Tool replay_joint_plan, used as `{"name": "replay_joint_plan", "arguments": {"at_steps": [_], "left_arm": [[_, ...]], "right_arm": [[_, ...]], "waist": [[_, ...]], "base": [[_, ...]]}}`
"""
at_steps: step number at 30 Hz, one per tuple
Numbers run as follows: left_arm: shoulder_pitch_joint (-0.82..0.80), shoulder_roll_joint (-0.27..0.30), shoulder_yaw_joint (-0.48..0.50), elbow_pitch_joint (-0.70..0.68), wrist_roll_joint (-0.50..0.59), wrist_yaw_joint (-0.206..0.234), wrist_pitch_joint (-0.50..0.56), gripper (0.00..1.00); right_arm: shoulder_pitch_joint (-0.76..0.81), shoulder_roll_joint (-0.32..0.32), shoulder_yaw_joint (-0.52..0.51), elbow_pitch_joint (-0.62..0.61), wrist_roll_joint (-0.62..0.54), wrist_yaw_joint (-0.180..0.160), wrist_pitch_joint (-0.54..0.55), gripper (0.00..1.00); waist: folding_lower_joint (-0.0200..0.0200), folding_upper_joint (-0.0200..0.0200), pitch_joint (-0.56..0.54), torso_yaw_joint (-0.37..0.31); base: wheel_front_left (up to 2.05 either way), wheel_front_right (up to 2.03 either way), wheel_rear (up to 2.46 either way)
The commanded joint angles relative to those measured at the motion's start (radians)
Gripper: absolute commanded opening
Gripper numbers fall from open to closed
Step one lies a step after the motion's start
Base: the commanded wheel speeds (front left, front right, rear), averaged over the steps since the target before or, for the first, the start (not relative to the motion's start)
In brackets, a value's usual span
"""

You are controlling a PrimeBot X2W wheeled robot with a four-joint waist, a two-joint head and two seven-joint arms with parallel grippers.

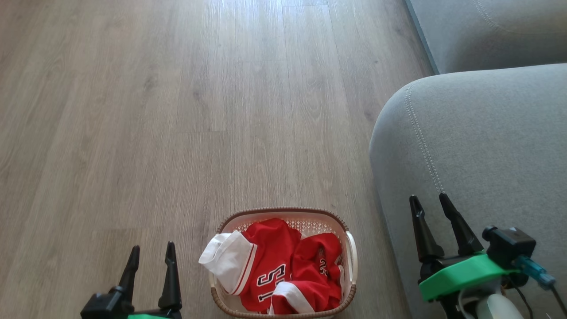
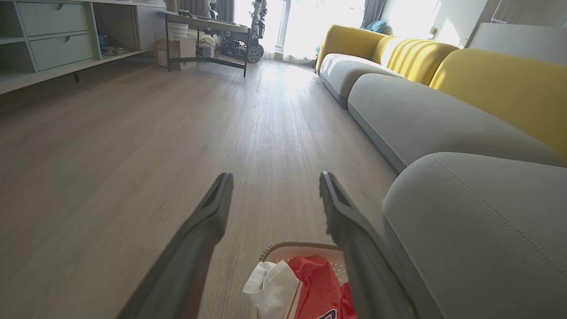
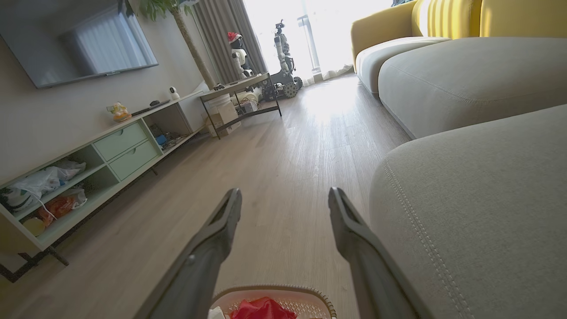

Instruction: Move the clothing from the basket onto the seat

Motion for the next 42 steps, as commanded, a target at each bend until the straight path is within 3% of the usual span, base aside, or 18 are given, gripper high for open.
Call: {"name": "replay_joint_plan", "arguments": {"at_steps": [1,16,42], "left_arm": [[-0.019,0.013,0.025,-0.03,0.031,0.009,-0.014,1.0],[-0.001,0.0,0.025,-0.018,0.152,0.005,-0.061,1.0],[-0.002,-0.009,0.045,-0.009,0.155,-0.002,-0.061,1.0]], "right_arm": [[-0.024,0.007,0.012,-0.035,-0.034,0.0,-0.011,1.0],[-0.018,0.043,-0.02,-0.043,-0.261,0.0,-0.015,1.0],[-0.02,0.043,-0.023,-0.043,-0.267,0.0,-0.015,1.0]], "waist": [[0.0,0.0,0.0,0.0],[0.0,0.0,0.0,0.002],[0.0,0.0,0.001,0.003]], "base": [[0.0,0.0,0.0],[0.0,0.0,0.0],[0.0,0.0,0.0]]}}
